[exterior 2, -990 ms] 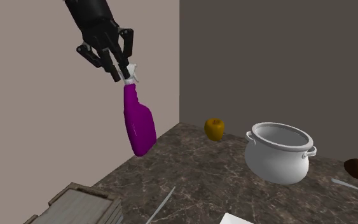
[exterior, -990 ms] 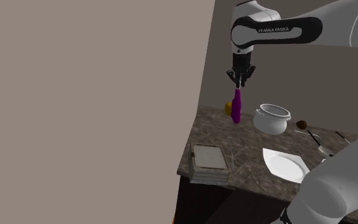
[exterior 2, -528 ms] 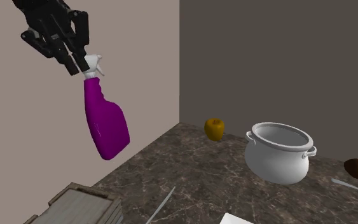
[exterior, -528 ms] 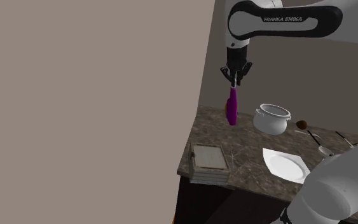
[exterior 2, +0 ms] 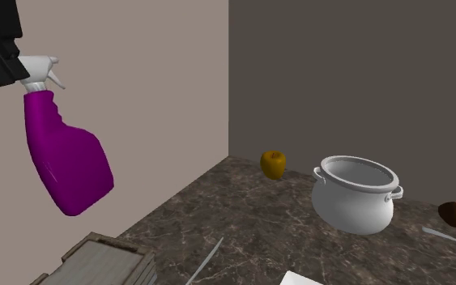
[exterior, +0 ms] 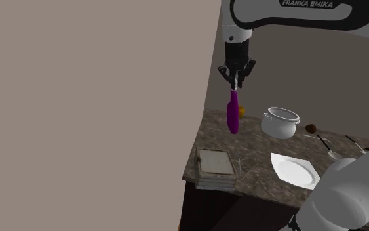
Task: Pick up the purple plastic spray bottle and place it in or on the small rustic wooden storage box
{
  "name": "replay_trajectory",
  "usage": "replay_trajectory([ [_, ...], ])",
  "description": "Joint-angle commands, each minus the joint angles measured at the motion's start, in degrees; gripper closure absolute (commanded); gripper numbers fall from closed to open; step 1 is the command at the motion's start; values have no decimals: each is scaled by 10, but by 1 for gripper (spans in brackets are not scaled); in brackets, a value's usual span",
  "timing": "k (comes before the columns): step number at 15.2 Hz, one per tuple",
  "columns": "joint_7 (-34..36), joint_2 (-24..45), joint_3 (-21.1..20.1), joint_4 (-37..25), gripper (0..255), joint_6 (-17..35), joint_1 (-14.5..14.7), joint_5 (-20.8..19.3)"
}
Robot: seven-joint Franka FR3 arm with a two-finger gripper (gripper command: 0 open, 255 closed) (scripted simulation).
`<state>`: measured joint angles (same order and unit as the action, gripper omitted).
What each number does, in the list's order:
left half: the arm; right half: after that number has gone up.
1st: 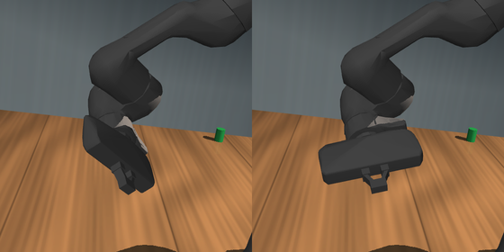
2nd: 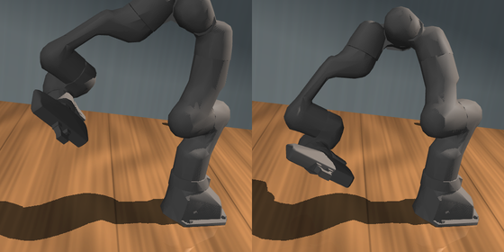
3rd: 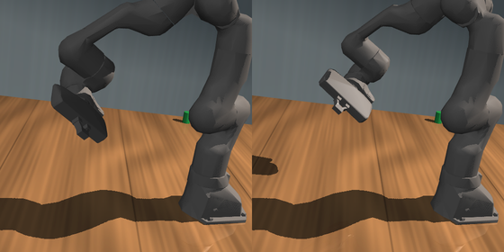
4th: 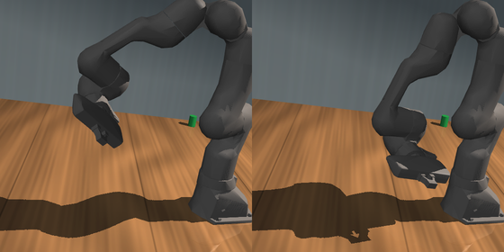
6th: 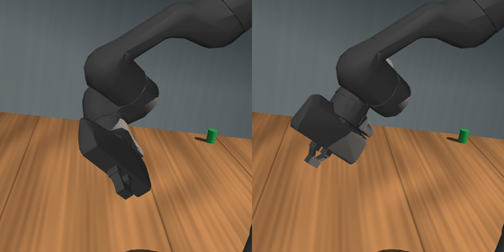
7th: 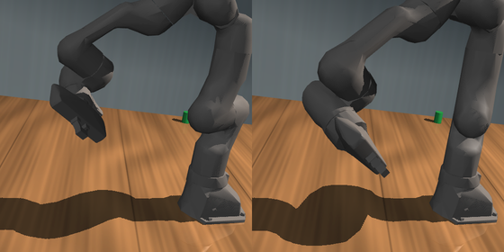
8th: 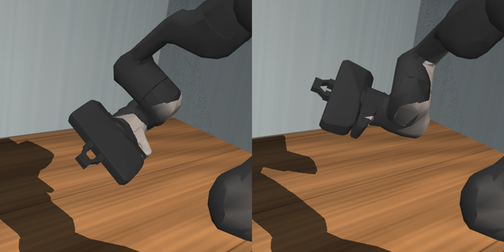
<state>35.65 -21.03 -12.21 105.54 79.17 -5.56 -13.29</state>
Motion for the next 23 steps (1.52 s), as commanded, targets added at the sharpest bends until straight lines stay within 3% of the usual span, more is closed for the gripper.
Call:
replay_trajectory([
  [1, 15, -3, -10, 3, 255, -3, 5, 6],
  [23, 52, -33, -7, 200, 255, 159, 13, 13],
])
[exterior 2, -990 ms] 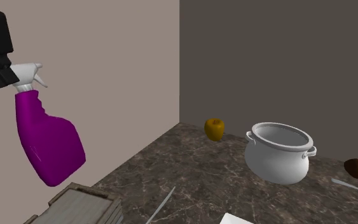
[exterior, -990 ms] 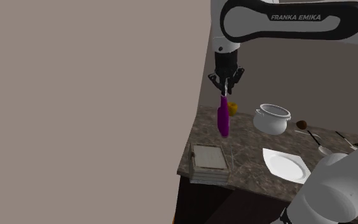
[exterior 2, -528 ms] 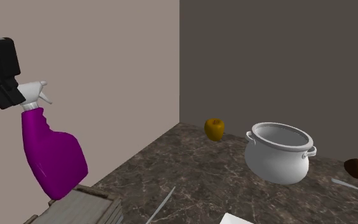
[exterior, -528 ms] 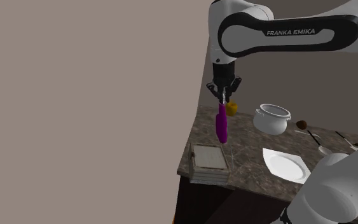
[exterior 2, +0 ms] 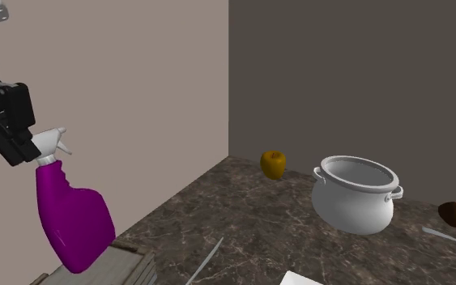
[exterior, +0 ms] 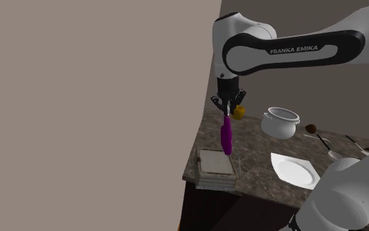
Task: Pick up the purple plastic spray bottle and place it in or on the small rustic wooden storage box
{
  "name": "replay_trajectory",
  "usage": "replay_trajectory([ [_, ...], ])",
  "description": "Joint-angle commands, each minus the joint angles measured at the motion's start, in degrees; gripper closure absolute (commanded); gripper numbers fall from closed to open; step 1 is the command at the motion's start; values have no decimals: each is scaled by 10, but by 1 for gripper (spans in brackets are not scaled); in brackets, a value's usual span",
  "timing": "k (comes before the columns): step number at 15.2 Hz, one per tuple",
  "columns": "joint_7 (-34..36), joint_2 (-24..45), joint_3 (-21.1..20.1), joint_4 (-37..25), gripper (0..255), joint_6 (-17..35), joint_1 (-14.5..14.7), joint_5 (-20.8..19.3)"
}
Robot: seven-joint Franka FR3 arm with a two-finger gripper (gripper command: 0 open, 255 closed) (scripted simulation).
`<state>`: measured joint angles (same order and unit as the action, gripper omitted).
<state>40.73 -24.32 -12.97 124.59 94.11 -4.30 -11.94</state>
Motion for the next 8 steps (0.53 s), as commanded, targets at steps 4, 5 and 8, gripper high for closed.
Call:
replay_trajectory([
  [4, 9, 1, 0, 39, 255, 39, 1, -1],
  [5, 11, 1, 0, 46, 255, 46, 1, -1],
  [8, 17, 4, -1, 67, 255, 69, 1, -2],
])
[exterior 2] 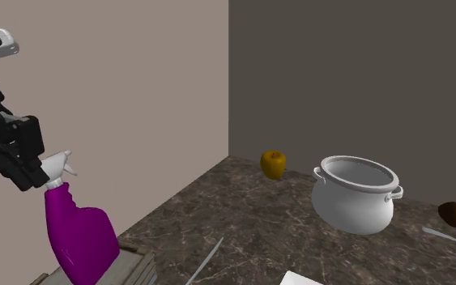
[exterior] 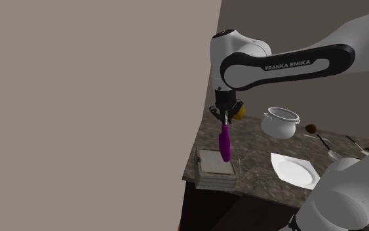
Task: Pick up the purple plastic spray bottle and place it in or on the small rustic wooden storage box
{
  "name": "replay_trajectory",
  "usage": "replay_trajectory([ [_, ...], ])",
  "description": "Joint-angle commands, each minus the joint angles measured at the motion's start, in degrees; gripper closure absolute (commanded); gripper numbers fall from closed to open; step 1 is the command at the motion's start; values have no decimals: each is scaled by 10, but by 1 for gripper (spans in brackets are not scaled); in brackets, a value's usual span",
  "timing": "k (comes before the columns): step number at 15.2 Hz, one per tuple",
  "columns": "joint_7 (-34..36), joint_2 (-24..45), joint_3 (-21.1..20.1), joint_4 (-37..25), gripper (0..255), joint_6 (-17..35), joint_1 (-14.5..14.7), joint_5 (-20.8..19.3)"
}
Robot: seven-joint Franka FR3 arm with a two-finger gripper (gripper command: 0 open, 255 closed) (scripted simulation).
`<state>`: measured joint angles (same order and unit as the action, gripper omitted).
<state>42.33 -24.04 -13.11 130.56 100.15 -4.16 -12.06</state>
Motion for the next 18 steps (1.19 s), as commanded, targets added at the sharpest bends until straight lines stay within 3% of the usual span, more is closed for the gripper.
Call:
replay_trajectory([
  [1, 3, 2, 0, 14, 255, 16, 0, -1],
  [9, 6, 3, 0, 21, 255, 24, 0, -2],
  [10, 6, 3, 0, 21, 0, 24, 0, -2],
  [15, 6, 3, 0, 21, 0, 24, 0, -2],
  [18, 4, 7, -8, -37, 0, -33, 3, 4],
])
